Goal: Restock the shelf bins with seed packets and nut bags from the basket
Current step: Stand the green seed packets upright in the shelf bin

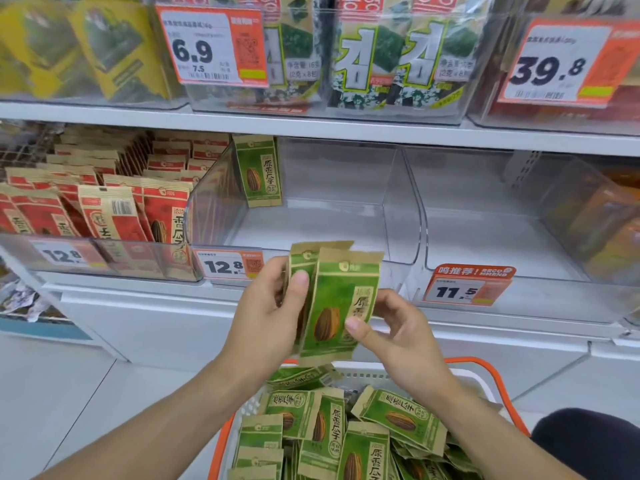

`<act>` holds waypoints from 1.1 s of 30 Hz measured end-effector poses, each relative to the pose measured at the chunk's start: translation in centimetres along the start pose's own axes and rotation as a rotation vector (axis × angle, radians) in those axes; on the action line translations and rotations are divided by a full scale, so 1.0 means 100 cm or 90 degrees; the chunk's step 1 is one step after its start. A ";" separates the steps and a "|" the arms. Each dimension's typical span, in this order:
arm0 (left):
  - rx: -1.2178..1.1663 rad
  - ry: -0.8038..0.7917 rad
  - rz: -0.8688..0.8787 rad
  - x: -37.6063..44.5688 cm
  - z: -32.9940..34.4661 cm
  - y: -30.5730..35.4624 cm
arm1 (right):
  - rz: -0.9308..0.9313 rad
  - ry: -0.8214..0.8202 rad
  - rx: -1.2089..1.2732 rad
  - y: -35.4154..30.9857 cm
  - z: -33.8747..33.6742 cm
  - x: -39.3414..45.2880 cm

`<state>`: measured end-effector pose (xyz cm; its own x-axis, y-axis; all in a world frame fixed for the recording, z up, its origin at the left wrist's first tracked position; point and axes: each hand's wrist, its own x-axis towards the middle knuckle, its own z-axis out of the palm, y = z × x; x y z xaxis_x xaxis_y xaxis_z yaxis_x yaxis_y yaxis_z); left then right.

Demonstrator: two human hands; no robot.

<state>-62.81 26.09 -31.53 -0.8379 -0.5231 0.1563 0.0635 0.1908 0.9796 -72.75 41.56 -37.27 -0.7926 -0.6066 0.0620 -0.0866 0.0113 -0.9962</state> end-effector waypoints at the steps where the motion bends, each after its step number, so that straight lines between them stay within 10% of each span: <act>1: -0.029 -0.018 -0.011 0.000 0.000 0.002 | -0.009 0.004 -0.014 0.000 0.004 -0.001; 17: 0.095 0.010 0.106 0.013 -0.027 0.006 | -0.069 -0.127 -0.077 -0.056 0.034 0.024; 23: 0.106 0.055 0.189 0.025 -0.050 0.013 | -0.304 -0.054 -0.326 -0.095 0.051 0.053; 33: 0.499 0.225 0.118 0.062 -0.107 -0.032 | -0.224 -0.054 -0.528 -0.088 0.065 0.163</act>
<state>-62.46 13.37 -32.35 -0.6263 -0.6288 0.4607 -0.3170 0.7454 0.5864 -81.04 26.41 -27.89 -0.5944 -0.7392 0.3168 -0.7485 0.3644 -0.5540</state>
